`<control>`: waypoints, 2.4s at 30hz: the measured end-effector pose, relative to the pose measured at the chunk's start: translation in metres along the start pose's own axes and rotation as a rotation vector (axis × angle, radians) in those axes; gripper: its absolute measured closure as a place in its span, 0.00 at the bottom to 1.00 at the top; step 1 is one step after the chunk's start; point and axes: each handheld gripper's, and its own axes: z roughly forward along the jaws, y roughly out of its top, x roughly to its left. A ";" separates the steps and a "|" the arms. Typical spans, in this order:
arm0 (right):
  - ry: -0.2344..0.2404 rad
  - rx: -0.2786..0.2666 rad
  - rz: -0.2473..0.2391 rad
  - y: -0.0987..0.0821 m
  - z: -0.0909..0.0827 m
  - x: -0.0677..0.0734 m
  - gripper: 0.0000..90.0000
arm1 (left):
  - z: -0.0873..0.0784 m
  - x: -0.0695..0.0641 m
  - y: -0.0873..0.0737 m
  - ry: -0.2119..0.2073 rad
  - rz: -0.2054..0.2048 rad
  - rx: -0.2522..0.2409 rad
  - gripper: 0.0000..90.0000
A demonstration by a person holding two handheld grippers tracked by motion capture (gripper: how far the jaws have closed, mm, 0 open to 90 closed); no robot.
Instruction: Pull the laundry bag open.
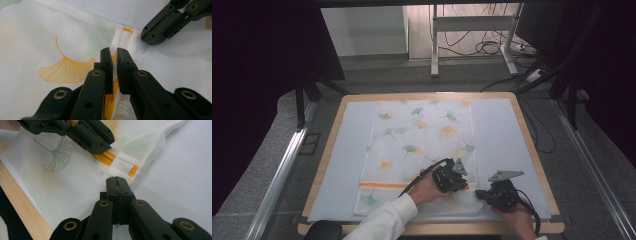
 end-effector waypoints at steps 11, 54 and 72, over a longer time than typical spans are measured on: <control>-0.006 0.000 -0.003 0.000 0.000 0.001 0.99 | -0.002 0.001 -0.002 0.000 0.009 0.018 0.94; -0.019 -0.001 -0.010 0.000 -0.001 0.002 0.99 | -0.023 0.007 -0.027 0.024 -0.015 0.021 0.94; -0.054 0.013 -0.017 0.030 0.019 0.002 0.99 | -0.018 0.007 -0.019 0.046 0.008 0.038 0.94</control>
